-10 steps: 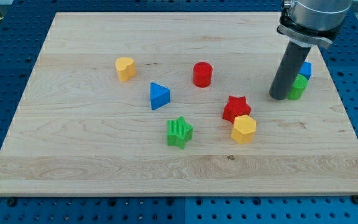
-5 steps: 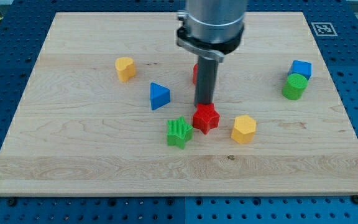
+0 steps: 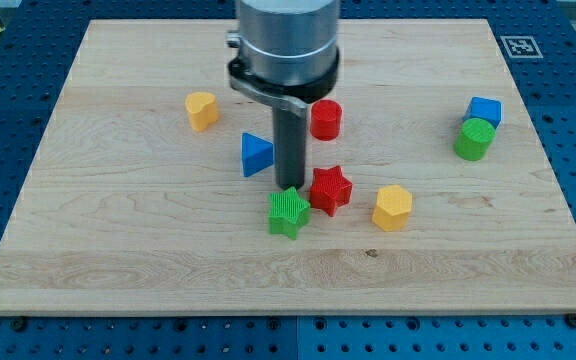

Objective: Slide the red star to the left side of the yellow hexagon

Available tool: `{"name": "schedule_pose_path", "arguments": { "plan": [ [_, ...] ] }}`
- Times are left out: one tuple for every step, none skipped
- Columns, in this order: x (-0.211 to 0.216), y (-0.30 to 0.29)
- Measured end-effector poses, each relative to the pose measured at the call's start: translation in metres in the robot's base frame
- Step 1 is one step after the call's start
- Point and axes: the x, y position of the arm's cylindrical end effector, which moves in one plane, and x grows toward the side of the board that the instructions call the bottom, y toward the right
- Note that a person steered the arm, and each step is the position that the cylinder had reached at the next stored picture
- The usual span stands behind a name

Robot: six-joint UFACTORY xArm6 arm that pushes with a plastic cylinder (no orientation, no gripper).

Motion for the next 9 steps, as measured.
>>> {"name": "schedule_pose_path", "arguments": {
  "plan": [
    [0.0, 0.031],
    [0.001, 0.038],
    [0.008, 0.038],
    [0.025, 0.038],
    [0.034, 0.038],
    [0.046, 0.037],
    [0.061, 0.026],
    [0.071, 0.019],
    [0.071, 0.02]
  ]
}}
